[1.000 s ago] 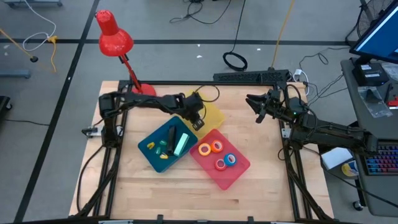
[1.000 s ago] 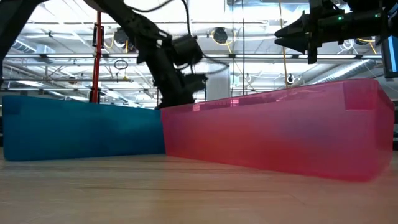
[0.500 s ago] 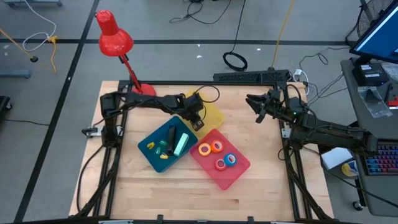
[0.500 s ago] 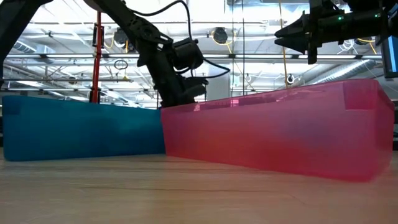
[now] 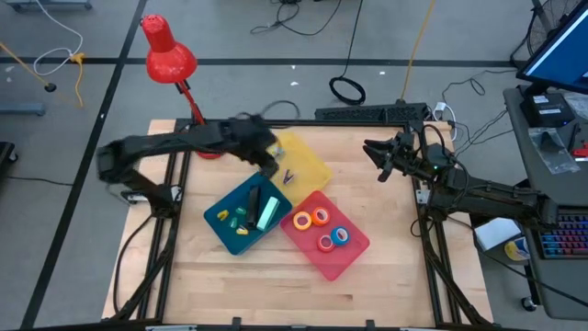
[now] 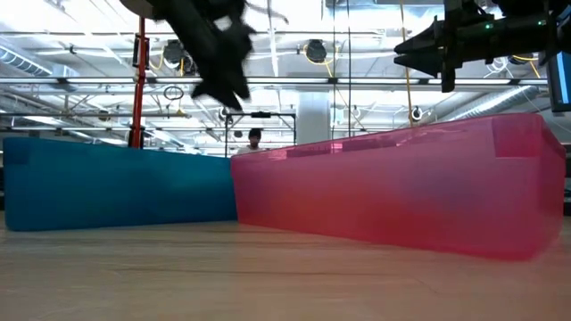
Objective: Pick and place Stapler, Stapler remover, tape
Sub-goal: Return to Home Position
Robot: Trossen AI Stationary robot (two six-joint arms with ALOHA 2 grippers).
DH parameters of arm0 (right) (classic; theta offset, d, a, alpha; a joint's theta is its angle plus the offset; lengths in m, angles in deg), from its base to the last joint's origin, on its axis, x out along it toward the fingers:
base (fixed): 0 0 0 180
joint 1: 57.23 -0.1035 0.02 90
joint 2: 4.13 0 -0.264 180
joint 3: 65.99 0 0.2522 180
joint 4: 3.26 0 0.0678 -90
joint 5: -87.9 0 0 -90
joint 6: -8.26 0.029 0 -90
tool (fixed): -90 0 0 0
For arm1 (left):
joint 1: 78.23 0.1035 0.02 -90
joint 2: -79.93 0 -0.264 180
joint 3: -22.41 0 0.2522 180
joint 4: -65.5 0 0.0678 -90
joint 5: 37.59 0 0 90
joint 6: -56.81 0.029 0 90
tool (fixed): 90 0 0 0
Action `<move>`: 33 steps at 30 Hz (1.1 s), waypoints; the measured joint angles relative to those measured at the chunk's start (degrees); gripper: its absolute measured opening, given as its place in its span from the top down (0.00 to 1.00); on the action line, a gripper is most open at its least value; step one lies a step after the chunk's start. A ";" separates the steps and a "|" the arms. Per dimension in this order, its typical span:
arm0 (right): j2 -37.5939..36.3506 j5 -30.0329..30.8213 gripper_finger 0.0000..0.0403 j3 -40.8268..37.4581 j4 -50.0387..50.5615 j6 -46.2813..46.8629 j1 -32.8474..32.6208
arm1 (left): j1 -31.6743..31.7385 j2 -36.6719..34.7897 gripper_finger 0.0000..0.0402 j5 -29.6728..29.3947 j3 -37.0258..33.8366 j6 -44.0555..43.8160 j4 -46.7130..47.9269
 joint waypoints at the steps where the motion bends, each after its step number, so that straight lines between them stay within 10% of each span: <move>1: 0.00 -0.01 0.74 0.00 0.22 -0.05 0.00 | -0.32 -2.92 0.57 -1.04 0.00 0.04 1.63; 11: 0.12 -1.01 0.74 0.00 9.33 5.61 -0.01 | -11.65 -26.54 0.60 -14.35 -1.49 2.13 13.19; 24: -2.67 -13.41 0.74 0.00 12.15 0.48 -0.03 | -32.75 -65.13 0.59 -19.39 -37.38 -6.81 -9.70; 33: -13.71 -13.11 0.74 0.00 21.91 -0.69 -0.01 | -38.26 -84.40 0.59 -27.82 -43.99 -4.51 -5.89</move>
